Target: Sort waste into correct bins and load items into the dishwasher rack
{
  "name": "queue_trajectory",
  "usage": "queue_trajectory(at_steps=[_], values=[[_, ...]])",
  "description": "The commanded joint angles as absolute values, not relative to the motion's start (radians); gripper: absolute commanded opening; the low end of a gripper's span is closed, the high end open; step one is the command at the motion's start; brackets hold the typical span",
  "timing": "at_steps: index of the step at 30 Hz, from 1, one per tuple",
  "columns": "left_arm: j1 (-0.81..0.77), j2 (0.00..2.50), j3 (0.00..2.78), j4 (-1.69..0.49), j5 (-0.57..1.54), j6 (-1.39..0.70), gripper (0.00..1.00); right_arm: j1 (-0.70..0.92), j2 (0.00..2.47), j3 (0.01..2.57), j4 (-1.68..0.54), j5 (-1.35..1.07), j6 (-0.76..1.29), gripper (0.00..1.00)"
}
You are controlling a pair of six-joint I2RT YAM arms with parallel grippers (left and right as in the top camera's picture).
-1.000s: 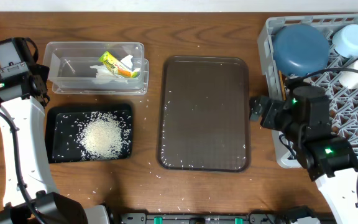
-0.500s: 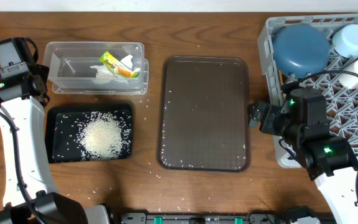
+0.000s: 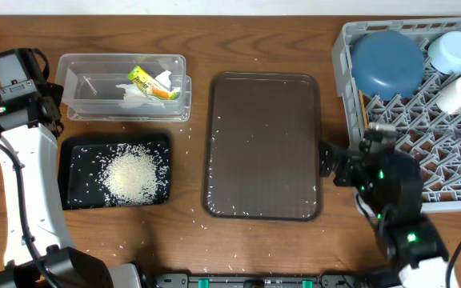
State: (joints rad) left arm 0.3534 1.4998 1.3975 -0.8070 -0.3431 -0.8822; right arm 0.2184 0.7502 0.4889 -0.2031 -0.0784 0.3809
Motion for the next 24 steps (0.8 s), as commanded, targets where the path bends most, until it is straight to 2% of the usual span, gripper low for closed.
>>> queue_trajectory(at_steps=[1,4,9,19,24], values=[[0.357,1.503,1.406,-0.811,-0.349,-0.872,0.98,0.220,0.641,0.349,-0.055,-0.104,0.327,0.99],[0.357,1.503,1.406,-0.811,-0.349,-0.872,0.98,0.214,0.540,0.224,0.110,-0.148,0.263,0.99],[0.357,1.503,1.406,-0.811,-0.349,-0.872,0.98,0.184,0.406,0.096,0.241,-0.147,0.260,0.99],[0.357,1.503,1.406,-0.811,-0.349,-0.872,0.98,0.057,0.198,0.006,0.225,-0.166,0.251,0.99],[0.357,1.503,1.406,-0.811,-0.349,-0.872,0.98,0.032,0.132,0.006,0.193,-0.166,0.134,0.99]])
